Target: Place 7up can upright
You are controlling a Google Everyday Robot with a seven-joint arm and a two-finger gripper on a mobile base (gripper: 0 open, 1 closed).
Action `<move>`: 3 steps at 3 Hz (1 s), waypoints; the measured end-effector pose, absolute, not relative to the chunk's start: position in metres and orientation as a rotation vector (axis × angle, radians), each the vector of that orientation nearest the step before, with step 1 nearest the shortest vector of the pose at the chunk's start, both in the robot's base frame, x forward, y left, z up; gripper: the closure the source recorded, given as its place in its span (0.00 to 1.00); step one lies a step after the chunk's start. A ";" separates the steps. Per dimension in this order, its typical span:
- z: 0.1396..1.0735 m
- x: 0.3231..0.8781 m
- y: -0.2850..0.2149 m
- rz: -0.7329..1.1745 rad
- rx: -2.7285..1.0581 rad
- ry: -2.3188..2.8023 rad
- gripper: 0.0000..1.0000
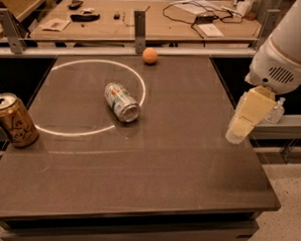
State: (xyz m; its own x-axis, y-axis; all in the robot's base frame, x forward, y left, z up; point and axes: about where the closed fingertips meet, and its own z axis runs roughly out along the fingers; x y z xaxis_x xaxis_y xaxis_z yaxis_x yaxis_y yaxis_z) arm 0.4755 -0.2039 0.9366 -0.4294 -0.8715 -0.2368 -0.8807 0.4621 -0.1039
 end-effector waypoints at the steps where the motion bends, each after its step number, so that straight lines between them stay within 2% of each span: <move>1: 0.921 0.491 -0.197 0.093 -1.385 2.505 0.00; 3: 0.908 0.520 -0.178 0.076 -1.137 2.496 0.00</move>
Offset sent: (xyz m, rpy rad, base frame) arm 0.0470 0.0134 -0.0366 0.1553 -0.0477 -0.3344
